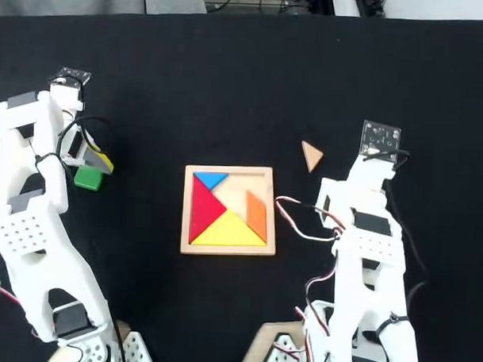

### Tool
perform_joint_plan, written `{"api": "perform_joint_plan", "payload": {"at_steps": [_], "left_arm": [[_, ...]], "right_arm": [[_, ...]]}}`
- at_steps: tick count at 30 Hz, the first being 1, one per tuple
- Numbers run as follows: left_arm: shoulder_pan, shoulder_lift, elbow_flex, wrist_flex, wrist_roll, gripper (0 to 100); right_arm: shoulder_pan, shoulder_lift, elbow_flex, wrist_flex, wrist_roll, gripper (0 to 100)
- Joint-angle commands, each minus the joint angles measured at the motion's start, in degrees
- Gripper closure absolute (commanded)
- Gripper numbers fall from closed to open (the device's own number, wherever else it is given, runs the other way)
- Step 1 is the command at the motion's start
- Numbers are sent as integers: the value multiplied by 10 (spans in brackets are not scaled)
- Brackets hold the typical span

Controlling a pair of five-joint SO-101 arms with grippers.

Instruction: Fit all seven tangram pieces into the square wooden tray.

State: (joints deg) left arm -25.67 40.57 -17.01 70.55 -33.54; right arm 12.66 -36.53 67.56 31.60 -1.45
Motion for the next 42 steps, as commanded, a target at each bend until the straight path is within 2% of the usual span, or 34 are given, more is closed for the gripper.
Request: {"api": "perform_joint_plan", "payload": {"at_steps": [1, 5, 15, 20, 28, 34, 42], "left_arm": [[-6, 8, -5, -7, -15, 640], [-6, 7, -12, 46, -58, 641], [-27, 12, -3, 29, -60, 641], [-15, 7, 21, 25, -61, 725], [-15, 5, 21, 31, -58, 718], [-6, -91, 52, 55, -58, 719], [33, -266, 182, 53, -58, 719]], "right_arm": [[-7, -22, -9, -11, 4, 983], [-7, -22, -9, -11, 4, 983], [-7, -22, -9, -11, 4, 983], [-7, -22, -9, -11, 5, 983], [-7, -22, -9, -11, 5, 983], [-7, -22, -10, -11, 5, 983], [-7, -22, -9, -11, 5, 983]]}}
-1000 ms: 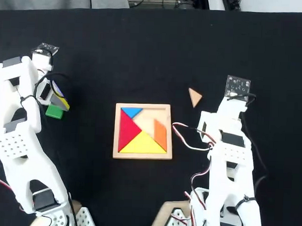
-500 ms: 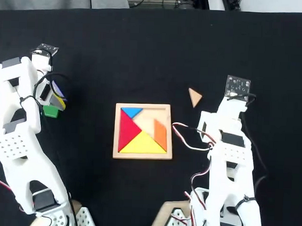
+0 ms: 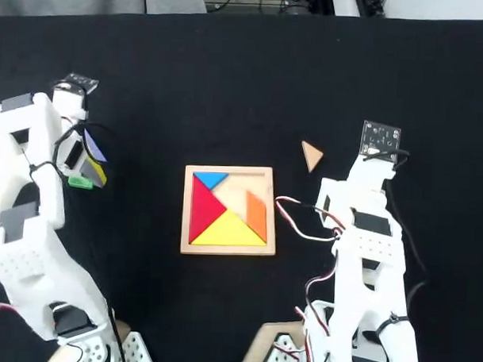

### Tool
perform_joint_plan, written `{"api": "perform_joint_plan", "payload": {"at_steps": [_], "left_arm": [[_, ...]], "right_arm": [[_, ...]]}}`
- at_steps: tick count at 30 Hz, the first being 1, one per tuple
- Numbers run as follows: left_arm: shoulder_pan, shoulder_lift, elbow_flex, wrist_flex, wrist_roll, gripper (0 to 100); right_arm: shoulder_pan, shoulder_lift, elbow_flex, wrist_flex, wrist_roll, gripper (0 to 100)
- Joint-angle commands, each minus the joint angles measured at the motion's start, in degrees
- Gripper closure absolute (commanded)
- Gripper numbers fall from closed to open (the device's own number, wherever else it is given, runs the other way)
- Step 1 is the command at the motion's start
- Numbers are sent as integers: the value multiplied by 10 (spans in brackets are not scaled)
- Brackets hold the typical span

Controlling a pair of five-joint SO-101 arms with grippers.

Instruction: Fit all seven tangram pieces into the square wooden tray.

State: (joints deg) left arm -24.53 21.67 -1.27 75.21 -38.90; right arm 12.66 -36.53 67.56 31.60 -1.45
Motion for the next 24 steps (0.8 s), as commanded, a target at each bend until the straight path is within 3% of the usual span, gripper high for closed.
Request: {"api": "perform_joint_plan", "payload": {"at_steps": [1, 7, 12, 16, 24], "left_arm": [[26, -95, 36, 4, -5, 719], [-3, -110, 96, -128, -3, 713], [-19, -109, 133, -164, -6, 648], [-27, -109, 171, -244, -6, 646], [-12, -78, 201, -313, -3, 647]], "right_arm": [[-7, -22, -9, -11, 5, 983], [-7, -21, -9, -11, 5, 983], [-8, -20, -9, -11, 5, 983], [-8, -20, -9, -11, 5, 983], [-8, -20, -9, -11, 5, 983]]}}
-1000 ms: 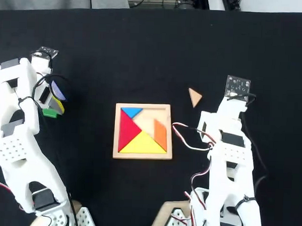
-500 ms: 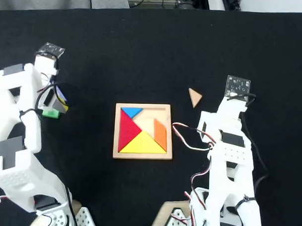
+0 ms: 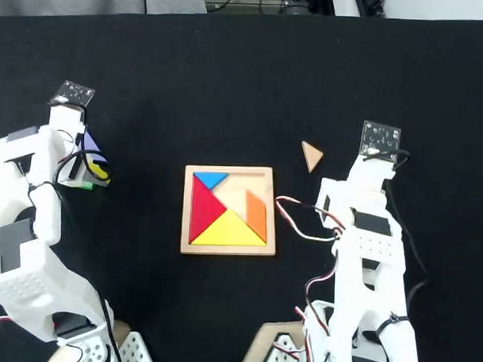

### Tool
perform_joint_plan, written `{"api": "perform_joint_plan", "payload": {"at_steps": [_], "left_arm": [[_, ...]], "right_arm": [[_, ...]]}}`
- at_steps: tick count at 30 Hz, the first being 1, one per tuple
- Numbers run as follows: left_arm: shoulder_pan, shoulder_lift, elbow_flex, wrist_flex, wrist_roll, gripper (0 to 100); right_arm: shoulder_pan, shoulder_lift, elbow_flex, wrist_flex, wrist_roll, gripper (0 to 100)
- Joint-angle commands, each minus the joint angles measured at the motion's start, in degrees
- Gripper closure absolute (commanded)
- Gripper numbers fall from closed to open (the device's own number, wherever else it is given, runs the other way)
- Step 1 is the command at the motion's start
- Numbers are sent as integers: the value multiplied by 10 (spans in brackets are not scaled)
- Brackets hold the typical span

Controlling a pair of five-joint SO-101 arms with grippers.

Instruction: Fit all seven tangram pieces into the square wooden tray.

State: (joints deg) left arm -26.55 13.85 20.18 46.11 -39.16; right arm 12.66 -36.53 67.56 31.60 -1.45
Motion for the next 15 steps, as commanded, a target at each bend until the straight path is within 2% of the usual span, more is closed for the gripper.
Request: {"api": "perform_joint_plan", "payload": {"at_steps": [1, 4, 9, 15], "left_arm": [[7, 14, -22, -24, 0, 647], [7, 55, -44, -22, 1, 663], [11, 76, -61, 3, 0, 770], [12, 48, -96, 119, 1, 803]], "right_arm": [[-8, -20, -9, -11, 5, 983], [-8, -20, -9, -11, 5, 983], [-8, -20, -9, -11, 5, 983], [-9, -19, -7, -21, 5, 983]]}}
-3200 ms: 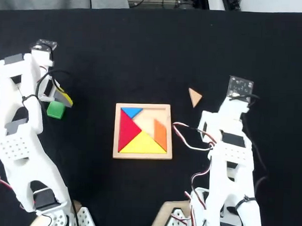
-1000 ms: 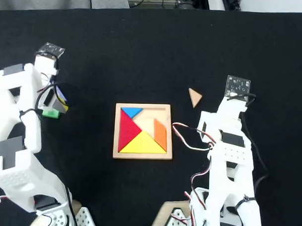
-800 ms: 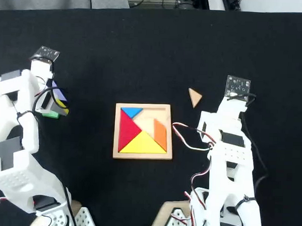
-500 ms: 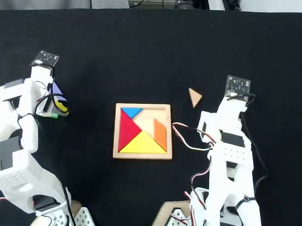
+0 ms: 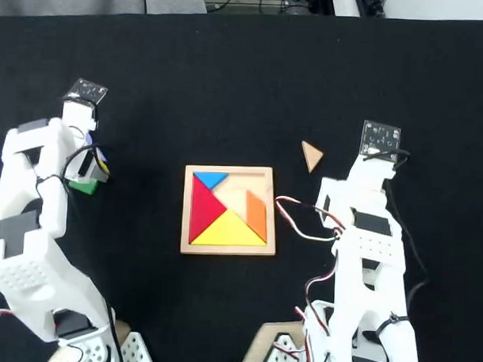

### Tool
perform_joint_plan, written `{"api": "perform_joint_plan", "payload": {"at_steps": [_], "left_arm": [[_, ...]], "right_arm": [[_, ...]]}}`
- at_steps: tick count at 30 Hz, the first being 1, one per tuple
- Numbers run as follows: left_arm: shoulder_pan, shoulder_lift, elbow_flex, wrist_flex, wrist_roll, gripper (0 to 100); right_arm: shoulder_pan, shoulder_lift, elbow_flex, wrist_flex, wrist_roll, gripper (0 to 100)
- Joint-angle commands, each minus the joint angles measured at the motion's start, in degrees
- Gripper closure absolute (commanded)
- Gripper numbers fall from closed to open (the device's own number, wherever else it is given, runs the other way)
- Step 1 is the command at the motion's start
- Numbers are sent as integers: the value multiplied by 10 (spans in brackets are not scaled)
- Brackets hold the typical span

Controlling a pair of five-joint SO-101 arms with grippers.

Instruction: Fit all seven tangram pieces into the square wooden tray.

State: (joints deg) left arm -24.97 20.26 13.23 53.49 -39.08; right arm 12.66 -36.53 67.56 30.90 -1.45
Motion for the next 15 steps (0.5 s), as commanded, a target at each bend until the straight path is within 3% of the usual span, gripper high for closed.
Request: {"api": "perform_joint_plan", "payload": {"at_steps": [1, 9, 15], "left_arm": [[-3, -24, -31, 60, 0, 804], [6, -93, -33, 91, 15, 802], [88, -181, -48, 191, 16, 804]], "right_arm": [[-13, -19, -7, -14, 5, 983], [-22, -19, -3, -16, 5, 983], [-18, -22, -3, -16, 5, 983]]}}
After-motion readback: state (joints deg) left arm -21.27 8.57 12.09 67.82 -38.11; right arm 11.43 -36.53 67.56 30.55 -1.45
